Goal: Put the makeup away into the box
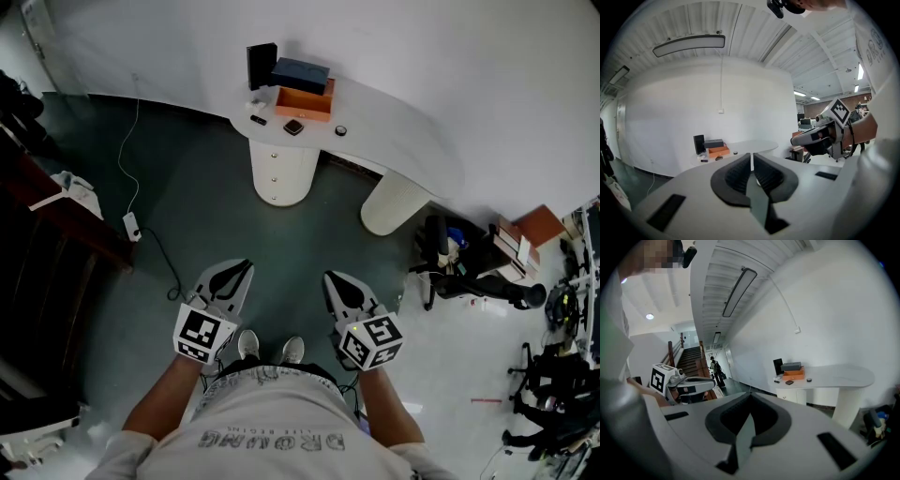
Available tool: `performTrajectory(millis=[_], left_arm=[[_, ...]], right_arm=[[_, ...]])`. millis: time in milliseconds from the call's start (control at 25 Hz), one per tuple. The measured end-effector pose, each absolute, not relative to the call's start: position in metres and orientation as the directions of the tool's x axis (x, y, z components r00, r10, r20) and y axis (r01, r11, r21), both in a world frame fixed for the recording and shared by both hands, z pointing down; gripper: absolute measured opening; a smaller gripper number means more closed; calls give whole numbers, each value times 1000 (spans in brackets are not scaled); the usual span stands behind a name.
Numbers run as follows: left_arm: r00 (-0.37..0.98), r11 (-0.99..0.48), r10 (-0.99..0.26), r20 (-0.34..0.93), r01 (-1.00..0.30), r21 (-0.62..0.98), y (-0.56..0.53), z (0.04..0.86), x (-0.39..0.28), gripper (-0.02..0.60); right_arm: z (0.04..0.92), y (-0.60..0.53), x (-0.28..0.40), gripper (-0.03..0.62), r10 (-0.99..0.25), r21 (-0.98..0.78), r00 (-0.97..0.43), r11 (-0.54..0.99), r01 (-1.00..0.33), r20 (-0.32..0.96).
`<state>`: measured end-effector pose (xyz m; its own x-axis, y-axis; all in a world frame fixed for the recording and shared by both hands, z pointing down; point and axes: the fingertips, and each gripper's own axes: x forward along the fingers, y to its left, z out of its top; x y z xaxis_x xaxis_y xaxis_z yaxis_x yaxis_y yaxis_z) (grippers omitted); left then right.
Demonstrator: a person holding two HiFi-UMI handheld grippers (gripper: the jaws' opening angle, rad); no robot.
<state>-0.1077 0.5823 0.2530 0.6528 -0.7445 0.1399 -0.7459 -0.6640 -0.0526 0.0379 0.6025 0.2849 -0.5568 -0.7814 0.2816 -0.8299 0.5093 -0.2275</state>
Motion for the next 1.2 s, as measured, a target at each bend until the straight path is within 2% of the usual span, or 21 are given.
performTrajectory(millis=[600,960,1200], left_arm=[[657,-667,-743,133,-743,-55,581,251,-110,35],[657,-668,-741,137,-742,-53,582,250,-108,61],[654,-664,-744,135,-745,-54,582,249,-107,75]], right_arm=[[284,597,34,8,-785,-206,-550,510,-835,285],[281,599,39,9,-794,-193,-538,502,-843,284],[279,597,41,35,-797,-187,-534,500,-846,282]])
